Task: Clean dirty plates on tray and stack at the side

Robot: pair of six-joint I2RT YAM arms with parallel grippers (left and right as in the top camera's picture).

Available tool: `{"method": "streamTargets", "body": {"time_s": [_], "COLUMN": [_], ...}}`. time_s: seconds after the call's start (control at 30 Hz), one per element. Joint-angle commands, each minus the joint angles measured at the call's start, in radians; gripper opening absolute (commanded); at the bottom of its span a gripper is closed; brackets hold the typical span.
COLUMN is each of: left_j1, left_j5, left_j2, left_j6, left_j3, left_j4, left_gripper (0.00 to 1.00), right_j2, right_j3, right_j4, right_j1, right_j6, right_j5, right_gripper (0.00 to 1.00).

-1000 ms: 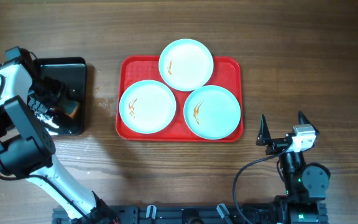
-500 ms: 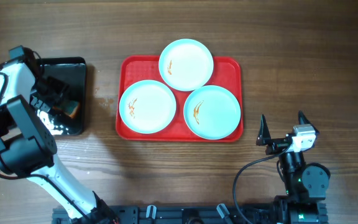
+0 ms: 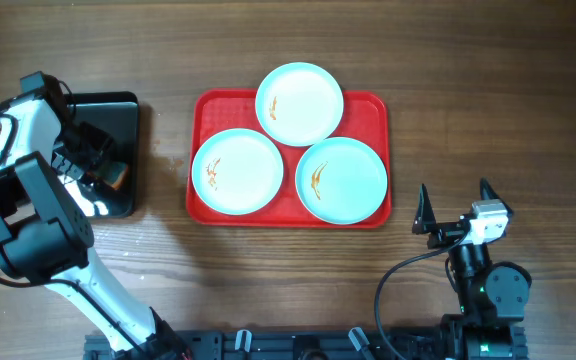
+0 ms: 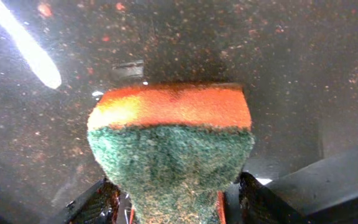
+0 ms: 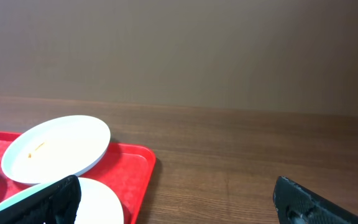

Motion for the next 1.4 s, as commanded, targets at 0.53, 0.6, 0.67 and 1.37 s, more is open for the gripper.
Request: {"method": "streamTargets", "body": {"time_s": [0.53,0.6,0.67,1.37], "left_j1": [-0.002,-0.002,-0.002,-0.002], "left_j5": [-0.029,-0.028,-0.021,-0.014], "left_j2": [-0.021,-0.021,-0.021,-0.267], "left_j6": [0.002,0.002,0.001,0.194], "left_j3": [-0.038,-0.022,0.02,0.356], "left_j4": [0.056,0.042,0.006,-0.085], "left_gripper": [0.14,0.04,0.04,0.04], "right_j2": [-0.006,-0.006,-0.006,-0.006], "right_j3": [-0.001,-0.001,-0.001,-0.001], "right_j4": [0.005,0.005,0.005,0.005], "right_j1": [-0.006,-0.006,-0.006,-0.006], "right_j6": [-0.018,-0.017,-0.018,-0.018], "right_j5": [0.014,0.014,0.014,0.014], "right_gripper": [0.99,1.0,1.0,1.0]}}
